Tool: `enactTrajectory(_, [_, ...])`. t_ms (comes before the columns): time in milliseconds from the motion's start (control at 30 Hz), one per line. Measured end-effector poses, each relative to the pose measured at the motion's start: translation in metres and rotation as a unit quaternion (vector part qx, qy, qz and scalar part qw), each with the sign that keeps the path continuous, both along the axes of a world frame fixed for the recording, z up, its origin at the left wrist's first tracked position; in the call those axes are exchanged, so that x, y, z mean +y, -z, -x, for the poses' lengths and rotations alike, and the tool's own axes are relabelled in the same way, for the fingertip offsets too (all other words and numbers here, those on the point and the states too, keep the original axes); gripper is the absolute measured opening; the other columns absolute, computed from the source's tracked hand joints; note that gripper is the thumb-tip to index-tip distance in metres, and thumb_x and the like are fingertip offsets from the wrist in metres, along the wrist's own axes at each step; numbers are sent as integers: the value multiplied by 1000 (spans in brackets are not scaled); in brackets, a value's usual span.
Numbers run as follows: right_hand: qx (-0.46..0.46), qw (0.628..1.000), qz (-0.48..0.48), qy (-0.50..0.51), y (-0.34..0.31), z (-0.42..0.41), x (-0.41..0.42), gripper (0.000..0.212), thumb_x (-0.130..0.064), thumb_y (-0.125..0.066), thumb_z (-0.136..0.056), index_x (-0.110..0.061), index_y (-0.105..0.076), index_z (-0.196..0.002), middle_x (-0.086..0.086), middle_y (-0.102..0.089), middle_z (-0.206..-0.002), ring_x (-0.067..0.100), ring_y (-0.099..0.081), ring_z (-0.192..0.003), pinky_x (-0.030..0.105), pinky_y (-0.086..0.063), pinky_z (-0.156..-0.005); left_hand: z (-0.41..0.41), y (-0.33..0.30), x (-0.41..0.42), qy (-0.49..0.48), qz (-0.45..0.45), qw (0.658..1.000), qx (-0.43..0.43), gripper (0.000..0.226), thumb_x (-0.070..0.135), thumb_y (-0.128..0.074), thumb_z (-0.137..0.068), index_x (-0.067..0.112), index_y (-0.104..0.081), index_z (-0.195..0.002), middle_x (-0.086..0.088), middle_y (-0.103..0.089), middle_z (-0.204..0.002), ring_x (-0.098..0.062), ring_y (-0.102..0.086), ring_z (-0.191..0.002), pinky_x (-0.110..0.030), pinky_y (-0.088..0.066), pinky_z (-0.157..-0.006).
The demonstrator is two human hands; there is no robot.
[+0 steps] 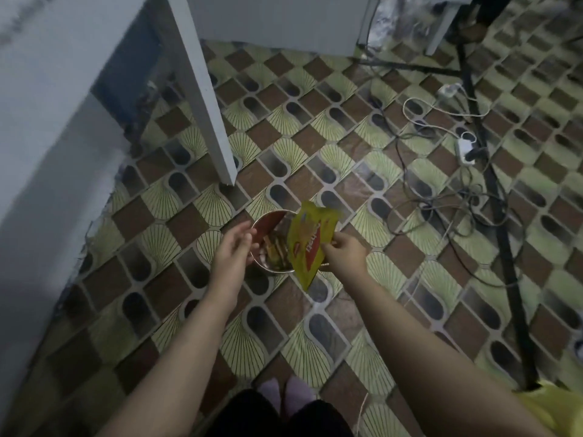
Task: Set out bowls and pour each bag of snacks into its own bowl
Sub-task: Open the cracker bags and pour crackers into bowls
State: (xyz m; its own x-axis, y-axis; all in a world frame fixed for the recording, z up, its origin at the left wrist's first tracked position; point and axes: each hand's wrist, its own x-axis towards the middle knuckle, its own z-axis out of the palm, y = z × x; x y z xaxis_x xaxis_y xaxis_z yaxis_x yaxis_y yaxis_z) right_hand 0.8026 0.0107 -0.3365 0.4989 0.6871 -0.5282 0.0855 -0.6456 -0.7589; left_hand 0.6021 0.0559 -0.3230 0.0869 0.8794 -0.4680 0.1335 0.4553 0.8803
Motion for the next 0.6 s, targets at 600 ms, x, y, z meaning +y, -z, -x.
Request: enactTrajectory(600, [-59, 997, -40, 28, 165, 27, 58, 27, -27, -45, -101, -21, -59, -123, -3, -67, -99, 13, -63, -80, 39, -59, -74, -13, 140, 22, -8, -20, 1000, -9, 26, 27, -48, -101, 29, -59, -124, 13, -67, -116, -11, -64, -107, -32, -53, -89])
